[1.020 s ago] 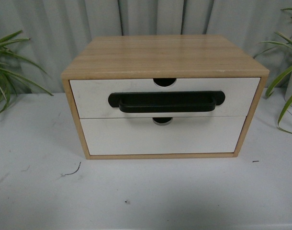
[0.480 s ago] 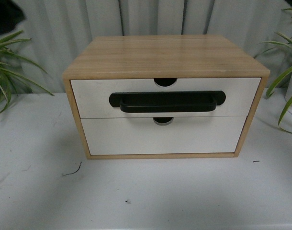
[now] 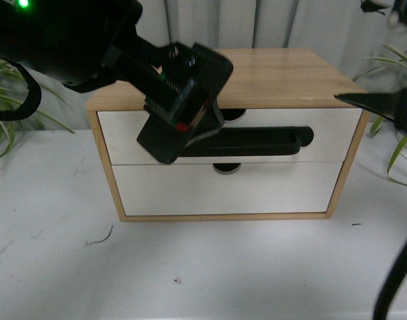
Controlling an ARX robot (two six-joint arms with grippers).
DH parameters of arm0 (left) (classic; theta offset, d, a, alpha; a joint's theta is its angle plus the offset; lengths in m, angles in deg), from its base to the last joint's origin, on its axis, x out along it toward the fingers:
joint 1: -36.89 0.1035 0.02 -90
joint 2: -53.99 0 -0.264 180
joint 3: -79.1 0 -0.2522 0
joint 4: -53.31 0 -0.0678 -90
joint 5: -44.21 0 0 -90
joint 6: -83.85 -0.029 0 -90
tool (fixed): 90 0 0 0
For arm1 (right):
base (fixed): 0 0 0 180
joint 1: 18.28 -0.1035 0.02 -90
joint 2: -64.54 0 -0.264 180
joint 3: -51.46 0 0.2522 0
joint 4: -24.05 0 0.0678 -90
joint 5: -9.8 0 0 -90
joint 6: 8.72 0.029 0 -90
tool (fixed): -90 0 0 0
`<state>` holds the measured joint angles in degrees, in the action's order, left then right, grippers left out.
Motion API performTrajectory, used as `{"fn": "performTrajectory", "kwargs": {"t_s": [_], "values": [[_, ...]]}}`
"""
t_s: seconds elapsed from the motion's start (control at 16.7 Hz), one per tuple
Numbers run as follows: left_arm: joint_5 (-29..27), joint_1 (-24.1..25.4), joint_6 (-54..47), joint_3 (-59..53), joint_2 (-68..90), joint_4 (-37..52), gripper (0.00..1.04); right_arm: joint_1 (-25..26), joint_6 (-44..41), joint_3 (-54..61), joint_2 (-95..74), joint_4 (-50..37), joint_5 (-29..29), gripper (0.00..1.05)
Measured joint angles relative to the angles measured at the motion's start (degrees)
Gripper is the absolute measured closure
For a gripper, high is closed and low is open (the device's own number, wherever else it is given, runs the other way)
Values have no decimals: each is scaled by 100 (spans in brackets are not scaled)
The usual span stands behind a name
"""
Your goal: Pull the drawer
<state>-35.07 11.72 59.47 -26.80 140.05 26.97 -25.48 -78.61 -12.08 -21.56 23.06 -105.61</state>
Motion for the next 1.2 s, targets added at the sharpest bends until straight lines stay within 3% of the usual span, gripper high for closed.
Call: {"fn": "performTrajectory", "kwargs": {"t_s": [0.18, 0.3, 0.72, 1.2], "values": [[-90, -319, -994, 468, 426, -975, 7, 120, -2273, -216, -245, 1241, -114, 6], [-236, -516, -1268, 730, 754, -1073, 7, 79, -2743, -267, -494, 1502, -149, 6], [-619, -568, -1165, 1084, 1609, -619, 7, -511, -2951, -310, -1058, 1349, 22, 6], [-702, -483, -828, 1209, 1934, -280, 7, -636, -2564, -697, -1565, 1259, 170, 6]]}}
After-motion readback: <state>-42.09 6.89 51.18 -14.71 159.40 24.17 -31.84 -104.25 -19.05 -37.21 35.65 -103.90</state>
